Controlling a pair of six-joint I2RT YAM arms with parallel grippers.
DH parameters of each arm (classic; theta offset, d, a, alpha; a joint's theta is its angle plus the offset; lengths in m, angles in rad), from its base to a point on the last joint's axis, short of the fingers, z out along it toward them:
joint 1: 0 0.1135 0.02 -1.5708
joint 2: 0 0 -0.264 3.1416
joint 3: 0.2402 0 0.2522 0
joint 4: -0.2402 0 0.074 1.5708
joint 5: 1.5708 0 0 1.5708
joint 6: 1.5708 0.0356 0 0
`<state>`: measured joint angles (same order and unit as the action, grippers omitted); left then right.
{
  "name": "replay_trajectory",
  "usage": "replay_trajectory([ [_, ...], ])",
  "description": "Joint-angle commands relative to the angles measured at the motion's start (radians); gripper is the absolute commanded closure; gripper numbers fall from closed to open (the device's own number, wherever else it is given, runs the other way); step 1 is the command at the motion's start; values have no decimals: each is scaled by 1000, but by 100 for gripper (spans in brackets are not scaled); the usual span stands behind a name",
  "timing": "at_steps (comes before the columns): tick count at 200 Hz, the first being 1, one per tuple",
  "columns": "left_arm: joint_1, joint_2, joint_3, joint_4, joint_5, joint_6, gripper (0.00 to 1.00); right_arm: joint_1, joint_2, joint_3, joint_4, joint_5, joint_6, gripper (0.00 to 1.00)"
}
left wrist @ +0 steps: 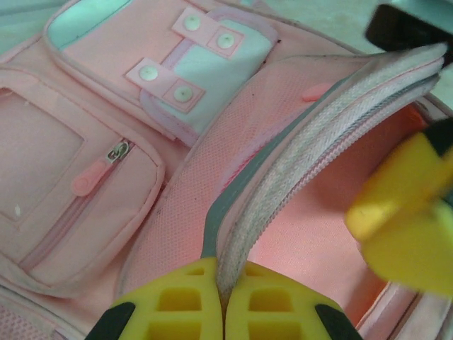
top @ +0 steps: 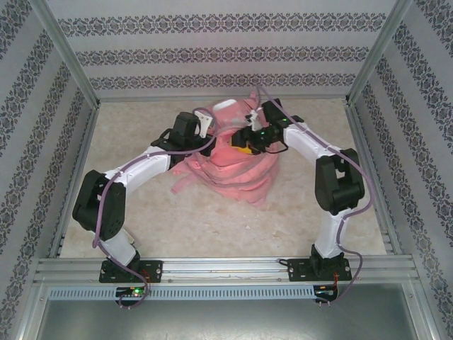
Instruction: Pack the student bag
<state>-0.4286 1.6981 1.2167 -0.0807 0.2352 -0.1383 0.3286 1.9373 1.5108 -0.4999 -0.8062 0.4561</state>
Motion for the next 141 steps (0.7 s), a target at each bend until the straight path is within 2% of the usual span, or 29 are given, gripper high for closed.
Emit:
replay_trajectory([
  [1,42,53,24,-70,-79,21,100,24,-5,27,48,-69,-20,46],
  [25,70,97,94,-83,-54,-33,100,38,-53,-69,128,-35,33,45],
  [50,73,117,139,-83,-59,-44,100,40,-150,-193,202,81,94,44],
  [70,76,137,154,-95,-64,-32,100,19,-231,-257,235,128,125,43],
  [91,92,165,152,-107,-118,16,100,-36,-330,-280,82,297,145,40],
  [112,120,190,166,-134,-170,63,100,-135,-421,-348,-101,510,191,33],
  [141,131,188,166,-104,-84,89,80,-320,-537,-477,-351,776,231,25],
])
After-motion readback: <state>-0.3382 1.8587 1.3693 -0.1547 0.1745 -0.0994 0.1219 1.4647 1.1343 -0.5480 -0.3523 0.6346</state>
